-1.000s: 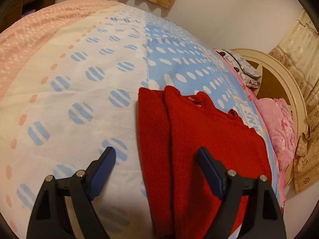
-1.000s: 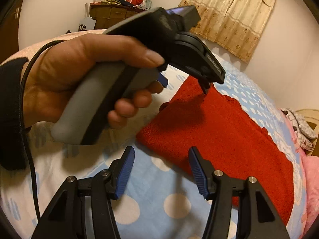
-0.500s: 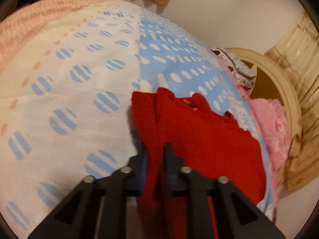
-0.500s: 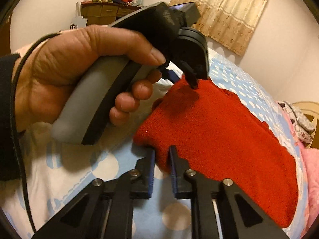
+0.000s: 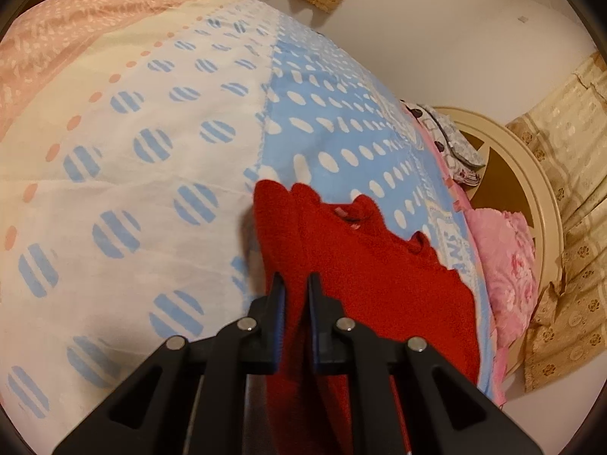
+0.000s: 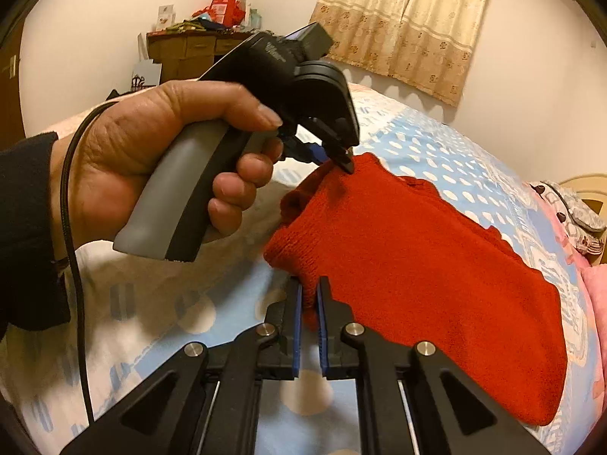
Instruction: Fold small clothes
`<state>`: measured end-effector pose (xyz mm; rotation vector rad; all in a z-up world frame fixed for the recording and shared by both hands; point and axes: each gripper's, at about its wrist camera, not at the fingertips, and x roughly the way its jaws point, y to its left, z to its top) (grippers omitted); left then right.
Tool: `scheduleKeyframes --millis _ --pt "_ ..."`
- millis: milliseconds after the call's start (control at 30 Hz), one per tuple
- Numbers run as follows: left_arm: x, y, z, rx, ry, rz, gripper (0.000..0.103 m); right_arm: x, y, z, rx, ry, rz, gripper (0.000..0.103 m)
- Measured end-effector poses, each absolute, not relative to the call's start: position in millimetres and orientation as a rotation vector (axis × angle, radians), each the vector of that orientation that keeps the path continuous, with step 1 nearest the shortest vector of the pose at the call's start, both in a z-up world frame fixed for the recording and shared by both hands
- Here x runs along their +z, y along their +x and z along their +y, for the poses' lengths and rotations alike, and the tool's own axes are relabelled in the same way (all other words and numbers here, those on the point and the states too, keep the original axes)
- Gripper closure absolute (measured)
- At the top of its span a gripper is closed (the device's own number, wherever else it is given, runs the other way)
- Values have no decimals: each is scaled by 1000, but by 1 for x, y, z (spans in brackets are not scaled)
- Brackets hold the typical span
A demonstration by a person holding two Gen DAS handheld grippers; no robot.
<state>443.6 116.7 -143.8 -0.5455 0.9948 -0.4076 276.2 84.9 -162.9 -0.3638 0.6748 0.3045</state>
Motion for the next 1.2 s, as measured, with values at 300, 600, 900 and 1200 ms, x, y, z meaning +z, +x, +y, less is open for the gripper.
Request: scheduleKeyframes --millis 300,600,900,1200 --pt "-110 447 84 -441 -521 939 92 -141 275 51 273 -288 634 97" --pt "-91 451 42 -482 -504 902 93 -129 268 9 219 -222 607 97" --pt "-78 449 3 -524 -454 895 93 -125 265 -14 188 -180 600 97" --pt "-73 446 -24 -549 -425 897 93 -123 258 -32 168 -151 596 98"
